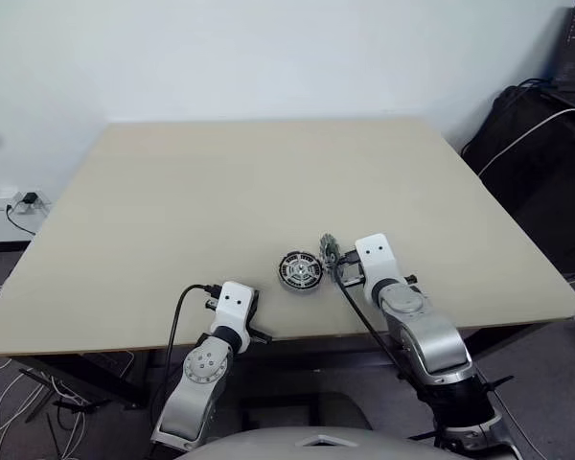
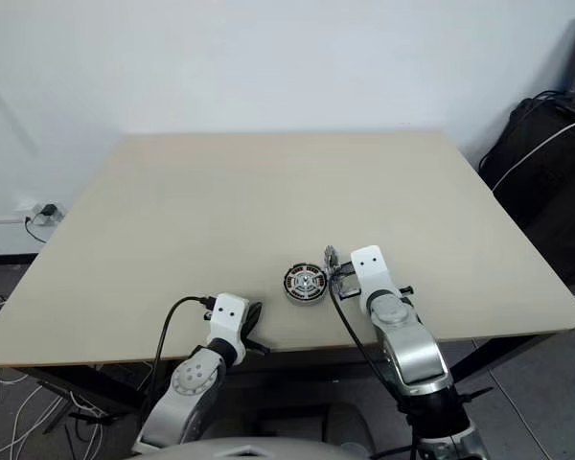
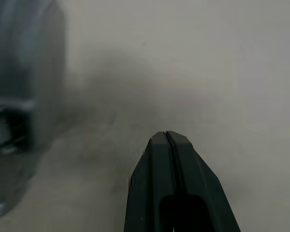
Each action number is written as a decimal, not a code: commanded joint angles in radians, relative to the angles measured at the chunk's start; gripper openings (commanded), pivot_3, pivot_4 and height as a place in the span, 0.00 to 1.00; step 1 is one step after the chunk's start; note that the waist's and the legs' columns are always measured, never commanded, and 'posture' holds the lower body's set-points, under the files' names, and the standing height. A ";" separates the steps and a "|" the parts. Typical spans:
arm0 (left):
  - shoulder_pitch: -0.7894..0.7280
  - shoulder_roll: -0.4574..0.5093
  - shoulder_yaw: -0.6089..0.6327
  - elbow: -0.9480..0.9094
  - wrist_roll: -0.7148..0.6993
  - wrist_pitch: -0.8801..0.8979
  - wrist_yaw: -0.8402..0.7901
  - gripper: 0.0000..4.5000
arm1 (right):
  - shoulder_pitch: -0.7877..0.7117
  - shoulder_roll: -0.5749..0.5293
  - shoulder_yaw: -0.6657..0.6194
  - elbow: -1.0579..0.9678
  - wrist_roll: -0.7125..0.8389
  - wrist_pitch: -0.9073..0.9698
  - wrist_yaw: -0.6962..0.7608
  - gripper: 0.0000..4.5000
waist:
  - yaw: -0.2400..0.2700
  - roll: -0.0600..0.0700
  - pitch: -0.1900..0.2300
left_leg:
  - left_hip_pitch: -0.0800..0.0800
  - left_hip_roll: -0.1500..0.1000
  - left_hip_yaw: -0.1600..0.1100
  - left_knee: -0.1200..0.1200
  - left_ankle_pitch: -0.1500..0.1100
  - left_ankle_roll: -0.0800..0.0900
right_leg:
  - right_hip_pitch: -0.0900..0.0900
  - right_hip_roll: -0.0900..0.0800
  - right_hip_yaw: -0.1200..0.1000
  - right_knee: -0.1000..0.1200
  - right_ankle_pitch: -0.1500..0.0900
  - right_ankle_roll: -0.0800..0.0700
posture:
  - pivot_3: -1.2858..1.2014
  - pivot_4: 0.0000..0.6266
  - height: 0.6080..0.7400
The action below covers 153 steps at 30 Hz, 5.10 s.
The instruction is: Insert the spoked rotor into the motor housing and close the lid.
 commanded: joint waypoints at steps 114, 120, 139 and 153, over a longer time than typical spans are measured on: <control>-0.003 0.011 0.004 -0.027 0.006 -0.004 0.014 0.00 | -0.138 0.026 -0.022 0.420 0.133 -0.570 0.536 0.73 | 0.010 -0.004 -0.005 | 0.004 -0.001 0.000 0.003 0.000 0.000 | 0.005 0.000 0.000 0.001 0.001 0.001 | 0.52 0.00 1.00; -0.001 0.010 0.008 -0.030 0.006 -0.004 0.018 0.00 | -0.151 0.027 0.022 0.430 0.093 -0.563 0.530 0.73 | 0.008 -0.004 -0.005 | 0.004 -0.001 0.000 0.003 0.000 0.000 | 0.005 0.000 0.000 0.001 0.001 0.001 | 0.52 0.00 1.00; -0.004 0.007 0.005 -0.023 0.003 -0.009 0.022 0.00 | -0.166 0.015 0.063 0.393 0.015 -0.452 0.494 0.73 | 0.006 -0.003 -0.005 | 0.007 -0.001 0.000 0.003 0.000 0.000 | 0.008 0.000 0.000 0.001 0.001 0.001 | 0.52 0.00 1.00; 0.005 0.010 0.006 -0.027 0.002 -0.008 0.023 0.00 | -0.205 0.032 0.059 0.360 0.040 -0.366 0.502 0.73 | 0.006 -0.003 -0.005 | 0.012 0.000 0.000 0.003 0.000 0.000 | 0.014 0.000 0.000 0.001 0.001 0.000 | 0.52 0.00 1.00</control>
